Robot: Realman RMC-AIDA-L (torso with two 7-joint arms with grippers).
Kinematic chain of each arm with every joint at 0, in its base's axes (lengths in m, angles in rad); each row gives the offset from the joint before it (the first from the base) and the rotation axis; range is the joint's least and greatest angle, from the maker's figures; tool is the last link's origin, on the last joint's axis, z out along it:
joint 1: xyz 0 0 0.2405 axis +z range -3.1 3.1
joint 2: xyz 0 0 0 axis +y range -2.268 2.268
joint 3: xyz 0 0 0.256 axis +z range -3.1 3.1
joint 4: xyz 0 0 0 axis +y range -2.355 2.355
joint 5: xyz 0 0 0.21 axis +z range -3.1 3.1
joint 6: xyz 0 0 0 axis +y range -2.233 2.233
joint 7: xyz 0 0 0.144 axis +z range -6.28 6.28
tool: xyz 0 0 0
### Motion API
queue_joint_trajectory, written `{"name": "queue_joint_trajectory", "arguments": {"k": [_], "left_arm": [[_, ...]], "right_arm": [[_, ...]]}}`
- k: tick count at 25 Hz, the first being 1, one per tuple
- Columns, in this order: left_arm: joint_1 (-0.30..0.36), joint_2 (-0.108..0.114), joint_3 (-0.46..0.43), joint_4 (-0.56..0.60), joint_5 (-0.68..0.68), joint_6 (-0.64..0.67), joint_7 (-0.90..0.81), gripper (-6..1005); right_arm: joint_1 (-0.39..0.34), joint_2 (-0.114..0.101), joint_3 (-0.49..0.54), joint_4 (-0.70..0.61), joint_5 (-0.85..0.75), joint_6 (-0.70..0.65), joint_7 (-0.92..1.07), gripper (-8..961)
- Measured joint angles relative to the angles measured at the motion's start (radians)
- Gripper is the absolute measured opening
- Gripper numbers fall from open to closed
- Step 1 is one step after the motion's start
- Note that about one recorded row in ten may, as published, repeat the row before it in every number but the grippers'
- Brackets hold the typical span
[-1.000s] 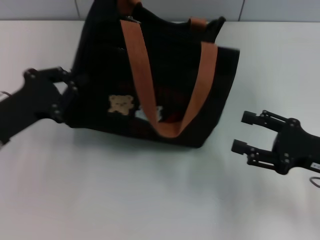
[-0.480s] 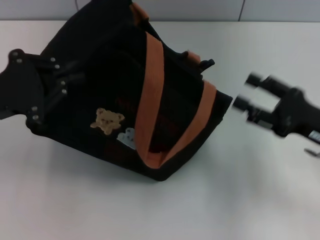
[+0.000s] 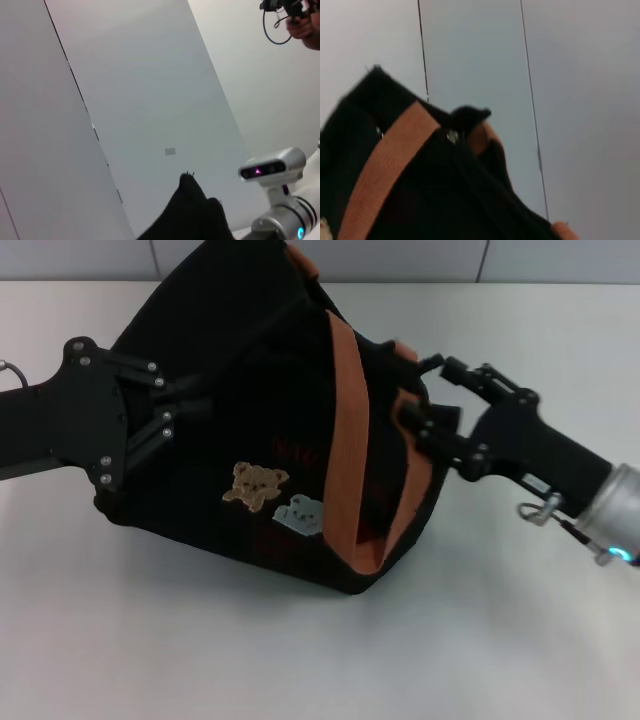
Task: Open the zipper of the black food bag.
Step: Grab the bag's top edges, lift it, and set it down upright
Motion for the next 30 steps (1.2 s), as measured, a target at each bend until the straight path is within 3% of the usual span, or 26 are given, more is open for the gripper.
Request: {"name": "queue_joint_trajectory", "arguments": {"k": [7, 17, 30], "left_arm": [[-0.016, -0.001, -0.017, 0.004, -0.011, 0.002, -0.001, 76], [-0.057, -0.024, -0.005, 0.002, -0.008, -0.009, 0.003, 76], [-0.043, -0.052, 0.034, -0.011, 0.026, -0.065, 0.033, 84]], "right_arm": [[0.035, 0.002, -0.023, 0.065, -0.058, 0.040, -0.003, 786], [0.053, 0.005, -0.010, 0.173, -0.155, 0.027, -0.043, 780], [-0.053, 0.000, 0.095, 0.061, -0.145, -0.067, -0.040, 764]]}}
